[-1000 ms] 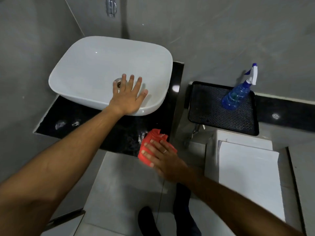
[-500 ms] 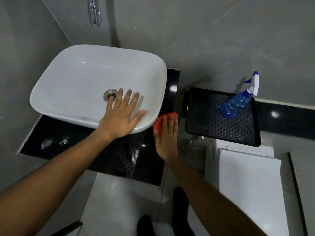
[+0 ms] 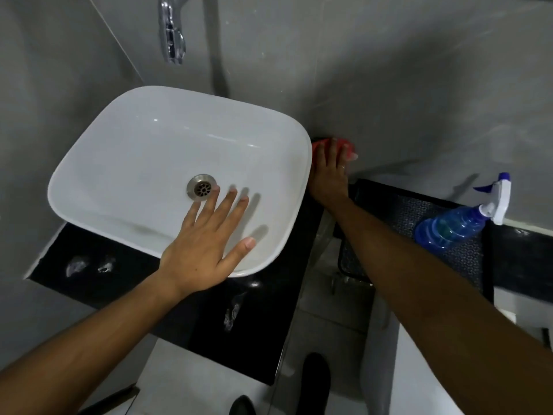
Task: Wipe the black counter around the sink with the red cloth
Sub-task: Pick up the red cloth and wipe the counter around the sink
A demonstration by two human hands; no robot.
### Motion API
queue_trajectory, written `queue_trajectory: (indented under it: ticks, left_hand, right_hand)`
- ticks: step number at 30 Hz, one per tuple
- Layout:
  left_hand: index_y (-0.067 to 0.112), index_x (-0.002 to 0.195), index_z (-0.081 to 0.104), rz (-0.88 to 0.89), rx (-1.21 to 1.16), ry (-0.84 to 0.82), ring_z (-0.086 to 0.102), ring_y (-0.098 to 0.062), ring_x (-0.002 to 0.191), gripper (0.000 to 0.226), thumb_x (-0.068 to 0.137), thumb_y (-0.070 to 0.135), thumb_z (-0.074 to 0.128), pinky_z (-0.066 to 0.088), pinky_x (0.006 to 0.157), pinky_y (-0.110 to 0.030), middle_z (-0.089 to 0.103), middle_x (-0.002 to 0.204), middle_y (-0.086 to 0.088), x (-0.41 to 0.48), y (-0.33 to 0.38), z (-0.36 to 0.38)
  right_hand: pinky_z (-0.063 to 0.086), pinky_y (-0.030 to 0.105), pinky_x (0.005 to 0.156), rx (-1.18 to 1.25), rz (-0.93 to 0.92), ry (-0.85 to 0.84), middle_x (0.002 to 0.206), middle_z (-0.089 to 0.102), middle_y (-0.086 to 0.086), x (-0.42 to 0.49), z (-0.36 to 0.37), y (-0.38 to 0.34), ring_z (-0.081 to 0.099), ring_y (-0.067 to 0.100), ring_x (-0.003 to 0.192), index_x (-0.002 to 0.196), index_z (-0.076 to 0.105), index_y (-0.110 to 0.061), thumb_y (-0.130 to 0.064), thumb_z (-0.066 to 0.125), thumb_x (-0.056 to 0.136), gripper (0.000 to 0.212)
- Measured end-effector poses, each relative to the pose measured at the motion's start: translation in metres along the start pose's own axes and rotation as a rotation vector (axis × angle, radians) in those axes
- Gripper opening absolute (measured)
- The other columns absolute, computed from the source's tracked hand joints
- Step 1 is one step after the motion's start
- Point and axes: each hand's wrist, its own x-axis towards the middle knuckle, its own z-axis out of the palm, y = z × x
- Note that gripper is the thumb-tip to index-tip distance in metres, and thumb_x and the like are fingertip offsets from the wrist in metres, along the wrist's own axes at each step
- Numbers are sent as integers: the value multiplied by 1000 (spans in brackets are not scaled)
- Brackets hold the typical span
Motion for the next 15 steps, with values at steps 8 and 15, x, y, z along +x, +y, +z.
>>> queue_trajectory:
  ticks: [8, 15]
  left_hand:
    - [32, 160, -4, -39, -27, -34, -18, -19, 154, 75, 95, 70, -1, -4, 125, -51, -7, 170, 3, -2, 6, -6]
    - [26, 161, 3, -10, 34, 24, -12, -26, 155, 78, 95, 67, -1, -1, 124, -57, 0, 170, -4, -2, 6, -4]
  right_hand:
    - [1, 55, 123, -142, -265, -35, 166, 8, 16, -134, 11, -11, -2, 39, 152, 157, 14, -11, -33, 36, 105, 61]
    - [12, 58, 122, -156, -309, -76, 161, 25, 22, -302, 48, -77, 13, 41, 151, 155, 23, -6, -38, 36, 99, 65]
